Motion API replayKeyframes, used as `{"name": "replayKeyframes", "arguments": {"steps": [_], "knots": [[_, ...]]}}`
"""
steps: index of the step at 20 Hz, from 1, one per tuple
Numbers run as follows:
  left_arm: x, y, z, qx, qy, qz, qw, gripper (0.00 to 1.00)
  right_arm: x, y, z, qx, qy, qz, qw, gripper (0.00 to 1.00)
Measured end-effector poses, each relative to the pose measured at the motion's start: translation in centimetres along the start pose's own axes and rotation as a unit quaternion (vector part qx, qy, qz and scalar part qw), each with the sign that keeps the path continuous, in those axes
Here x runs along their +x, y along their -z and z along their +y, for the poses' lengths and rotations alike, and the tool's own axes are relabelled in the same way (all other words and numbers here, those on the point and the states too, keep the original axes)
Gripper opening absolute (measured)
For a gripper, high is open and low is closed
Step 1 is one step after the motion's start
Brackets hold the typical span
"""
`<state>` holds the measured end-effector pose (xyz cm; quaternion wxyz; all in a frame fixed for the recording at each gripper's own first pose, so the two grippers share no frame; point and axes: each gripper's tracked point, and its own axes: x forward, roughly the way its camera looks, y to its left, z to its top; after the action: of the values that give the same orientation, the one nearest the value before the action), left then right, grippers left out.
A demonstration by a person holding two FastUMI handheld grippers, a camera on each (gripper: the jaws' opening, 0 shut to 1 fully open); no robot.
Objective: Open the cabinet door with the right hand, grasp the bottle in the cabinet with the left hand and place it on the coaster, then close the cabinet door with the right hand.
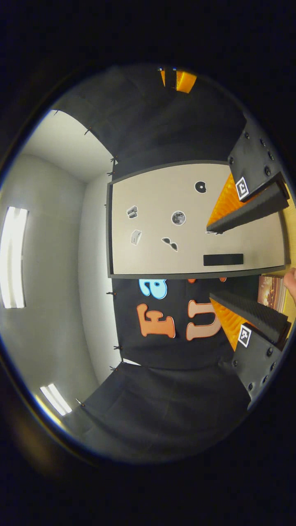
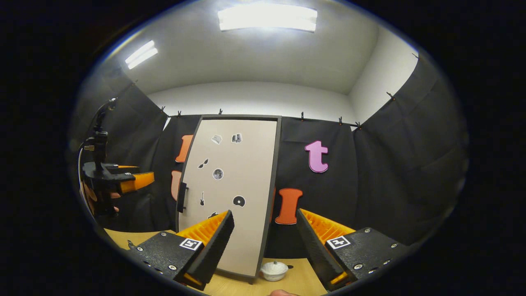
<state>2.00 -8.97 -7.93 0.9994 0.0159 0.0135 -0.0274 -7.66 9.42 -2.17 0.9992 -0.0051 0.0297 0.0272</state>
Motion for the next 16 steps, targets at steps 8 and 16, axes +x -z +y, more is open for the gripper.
{"name": "replayKeyframes", "arguments": {"steps": [8, 16], "knots": [[-1.4, -5.0, 3.6, 0.025, -0.026, -0.013, 0.999, 0.94, 0.4, -1.1, 1.6, 0.004, -0.015, -0.005, 1.000, 0.96], [-3.4, -5.4, 5.5, 0.049, -0.041, -0.019, 0.998, 0.94, 2.0, -0.7, 3.6, 0.012, -0.040, -0.009, 0.999, 0.94]]}}
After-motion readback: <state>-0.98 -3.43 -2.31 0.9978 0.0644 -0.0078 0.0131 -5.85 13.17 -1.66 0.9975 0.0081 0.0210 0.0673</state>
